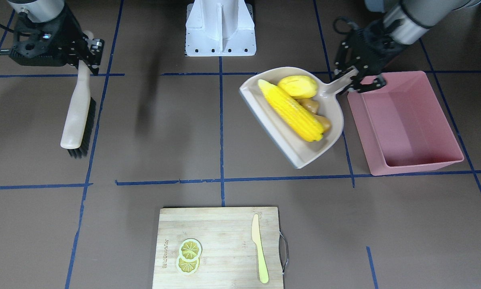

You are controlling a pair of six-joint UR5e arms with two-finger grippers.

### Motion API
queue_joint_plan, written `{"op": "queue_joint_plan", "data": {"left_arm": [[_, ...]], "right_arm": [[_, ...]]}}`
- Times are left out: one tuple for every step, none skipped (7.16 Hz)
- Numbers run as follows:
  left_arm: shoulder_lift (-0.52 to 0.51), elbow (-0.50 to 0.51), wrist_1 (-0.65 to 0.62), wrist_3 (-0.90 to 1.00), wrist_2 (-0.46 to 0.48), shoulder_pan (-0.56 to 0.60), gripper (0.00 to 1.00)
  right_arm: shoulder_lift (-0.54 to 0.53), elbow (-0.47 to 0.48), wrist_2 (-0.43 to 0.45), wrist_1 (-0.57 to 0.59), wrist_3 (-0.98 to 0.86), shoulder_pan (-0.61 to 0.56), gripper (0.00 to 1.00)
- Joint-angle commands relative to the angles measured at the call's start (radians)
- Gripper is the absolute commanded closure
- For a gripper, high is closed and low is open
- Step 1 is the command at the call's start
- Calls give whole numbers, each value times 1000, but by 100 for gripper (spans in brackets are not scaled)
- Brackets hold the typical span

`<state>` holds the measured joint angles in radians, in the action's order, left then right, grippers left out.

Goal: Sweep and dump trash into bin
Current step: 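Lift the dustpan over the pink bin with the left gripper while the right withdraws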

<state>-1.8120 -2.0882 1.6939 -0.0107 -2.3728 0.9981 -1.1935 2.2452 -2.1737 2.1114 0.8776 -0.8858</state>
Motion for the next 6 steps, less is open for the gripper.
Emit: {"op": "queue_joint_plan", "data": {"left_arm": [[72,-47,-85,115,-89,144,98],[124,-52,-88,115,-91,199,98],[184,-52,-88,115,-97,267,98],[241,-49,-83,120,-121,333,98],[310,-53,-77,156,-123,370,98],[400,-52,-82,289,-121,432,98]], "right_arm": [[-69,19,0,-2,-84,-27,100],[-104,23,0,-4,-142,-53,100],[-136,24,0,-5,-194,-71,100],[-173,19,-5,-8,-256,-97,100],[-198,17,-5,-10,-275,-105,100],[-213,17,-6,-11,-276,-107,100]]}}
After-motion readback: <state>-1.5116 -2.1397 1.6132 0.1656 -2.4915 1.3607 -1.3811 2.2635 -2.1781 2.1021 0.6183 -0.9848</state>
